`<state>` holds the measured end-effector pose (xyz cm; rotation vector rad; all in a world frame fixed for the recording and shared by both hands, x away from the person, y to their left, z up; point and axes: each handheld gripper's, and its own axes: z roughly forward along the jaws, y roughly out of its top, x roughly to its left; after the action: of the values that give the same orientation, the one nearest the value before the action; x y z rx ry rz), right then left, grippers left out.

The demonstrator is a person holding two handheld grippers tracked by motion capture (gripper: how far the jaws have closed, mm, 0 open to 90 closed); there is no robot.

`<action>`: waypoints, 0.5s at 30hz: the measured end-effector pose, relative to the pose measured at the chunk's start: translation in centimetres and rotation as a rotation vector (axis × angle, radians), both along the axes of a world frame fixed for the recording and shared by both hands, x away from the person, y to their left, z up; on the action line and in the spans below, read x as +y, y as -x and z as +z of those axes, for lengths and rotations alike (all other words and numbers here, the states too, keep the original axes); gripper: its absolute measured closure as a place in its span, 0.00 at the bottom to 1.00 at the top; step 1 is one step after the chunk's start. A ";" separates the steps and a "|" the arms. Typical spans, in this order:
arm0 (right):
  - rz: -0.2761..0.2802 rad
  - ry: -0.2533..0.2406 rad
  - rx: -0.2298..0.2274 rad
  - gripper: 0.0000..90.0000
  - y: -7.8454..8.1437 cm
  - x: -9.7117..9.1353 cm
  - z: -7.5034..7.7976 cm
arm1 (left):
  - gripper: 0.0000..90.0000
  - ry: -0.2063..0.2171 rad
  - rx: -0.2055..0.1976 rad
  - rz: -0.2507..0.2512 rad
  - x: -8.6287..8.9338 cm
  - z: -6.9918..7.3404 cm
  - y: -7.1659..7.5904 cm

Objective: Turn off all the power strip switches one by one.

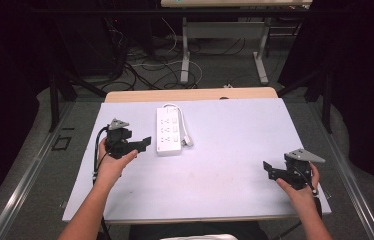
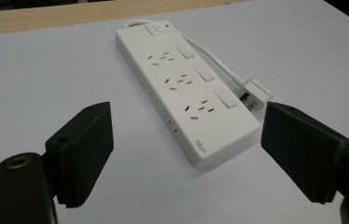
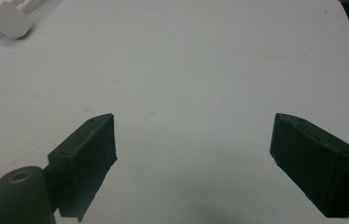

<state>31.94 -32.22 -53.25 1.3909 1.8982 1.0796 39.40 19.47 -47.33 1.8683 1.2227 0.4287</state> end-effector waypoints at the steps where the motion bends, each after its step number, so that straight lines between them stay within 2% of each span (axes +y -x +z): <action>1: -0.011 -0.008 -0.011 0.16 -0.1 0.2 -0.1 | 0.21 -0.007 0.014 -0.014 -0.2 0.3 -0.2; 2: -0.011 -0.008 -0.011 0.16 -0.1 0.2 -0.1 | 0.21 -0.007 -0.001 -0.008 -0.5 0.3 -0.4; 5: -0.003 -0.006 -0.008 0.16 0.0 0.1 -0.2 | 0.26 -0.022 -0.005 -0.021 -1.1 0.9 -1.1; 11: 0.006 -0.011 0.003 0.16 0.2 0.4 -0.1 | 0.29 -0.032 0.010 -0.032 -2.2 1.7 -2.9; 13: 0.008 0.002 0.001 0.16 0.2 0.4 -0.1 | 0.33 -0.022 0.005 -0.026 -2.5 1.9 -3.4; 15: 0.008 -0.002 0.003 0.16 0.3 0.6 -0.1 | 0.36 -0.036 0.003 -0.036 -2.7 2.1 -4.0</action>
<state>31.63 -31.64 -53.39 1.3878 1.9075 1.0834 43.36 16.79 -45.21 1.9195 1.1886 0.4312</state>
